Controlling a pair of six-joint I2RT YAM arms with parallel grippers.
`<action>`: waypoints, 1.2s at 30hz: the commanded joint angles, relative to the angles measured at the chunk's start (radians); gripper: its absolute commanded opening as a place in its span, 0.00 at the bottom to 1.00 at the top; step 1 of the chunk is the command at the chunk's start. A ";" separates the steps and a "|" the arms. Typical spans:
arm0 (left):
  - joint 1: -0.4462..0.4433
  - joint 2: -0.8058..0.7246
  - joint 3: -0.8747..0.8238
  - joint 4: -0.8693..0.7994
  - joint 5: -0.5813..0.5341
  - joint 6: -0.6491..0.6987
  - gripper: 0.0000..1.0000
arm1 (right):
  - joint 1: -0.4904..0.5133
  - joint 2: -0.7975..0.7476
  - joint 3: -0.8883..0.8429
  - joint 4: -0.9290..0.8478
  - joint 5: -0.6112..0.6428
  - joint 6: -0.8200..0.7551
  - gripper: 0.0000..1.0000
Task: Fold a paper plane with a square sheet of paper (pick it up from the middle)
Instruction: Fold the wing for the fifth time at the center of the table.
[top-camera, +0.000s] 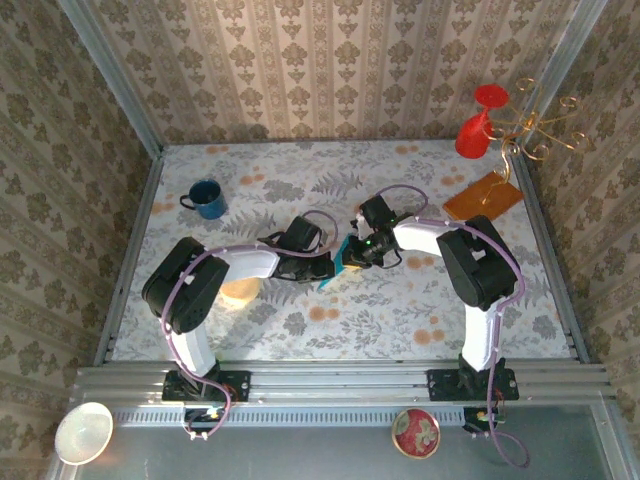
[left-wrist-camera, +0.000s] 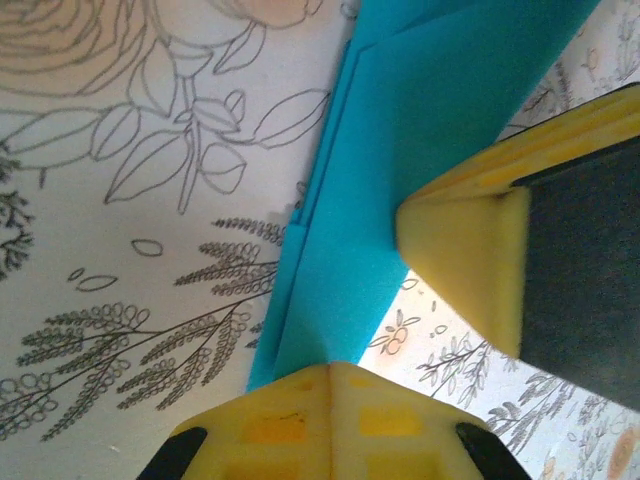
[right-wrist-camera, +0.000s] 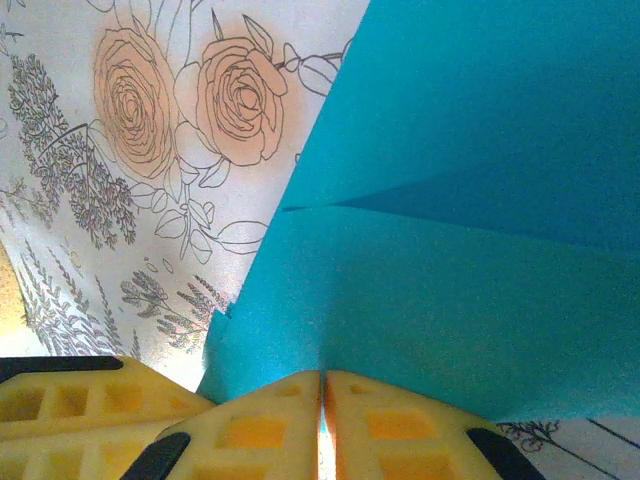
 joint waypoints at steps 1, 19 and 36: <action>-0.007 -0.002 0.025 0.020 -0.018 -0.018 0.08 | 0.005 0.053 -0.016 -0.057 0.056 -0.009 0.14; -0.007 0.047 -0.002 -0.141 -0.067 -0.009 0.05 | -0.050 0.043 0.094 -0.089 0.065 -0.034 0.15; 0.005 0.048 -0.016 -0.181 -0.059 0.024 0.04 | -0.135 0.144 0.155 -0.089 0.047 -0.056 0.15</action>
